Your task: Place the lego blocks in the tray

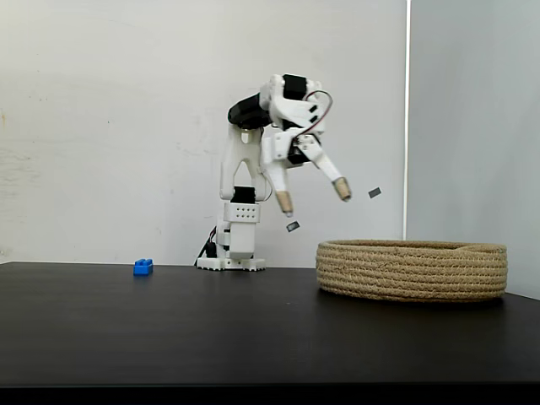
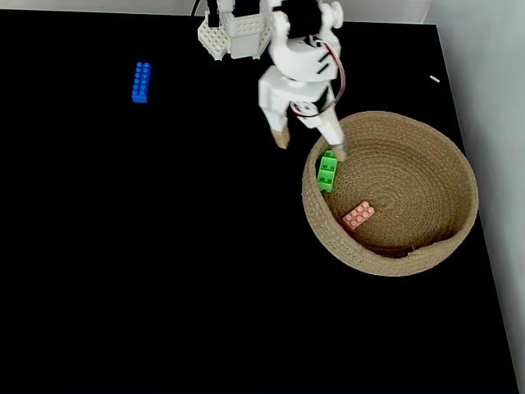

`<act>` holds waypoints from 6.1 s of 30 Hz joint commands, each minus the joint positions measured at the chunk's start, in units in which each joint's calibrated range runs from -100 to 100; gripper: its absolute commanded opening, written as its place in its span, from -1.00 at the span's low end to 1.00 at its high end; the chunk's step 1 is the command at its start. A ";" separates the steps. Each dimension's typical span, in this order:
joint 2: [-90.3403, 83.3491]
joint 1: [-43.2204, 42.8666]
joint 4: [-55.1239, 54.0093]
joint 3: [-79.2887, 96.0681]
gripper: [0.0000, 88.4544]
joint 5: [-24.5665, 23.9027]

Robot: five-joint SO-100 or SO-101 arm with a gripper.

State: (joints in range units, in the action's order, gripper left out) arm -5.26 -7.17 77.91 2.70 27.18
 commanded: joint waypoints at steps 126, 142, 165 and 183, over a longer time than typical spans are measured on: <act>17.73 -16.91 -7.57 -27.55 -0.36 4.15; -16.07 2.88 -11.65 10.67 -1.00 9.13; -76.25 11.54 -18.81 90.74 -1.00 21.54; -93.11 8.57 -3.82 97.30 -1.00 23.05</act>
State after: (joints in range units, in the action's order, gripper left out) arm -97.37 1.87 73.93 99.20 50.23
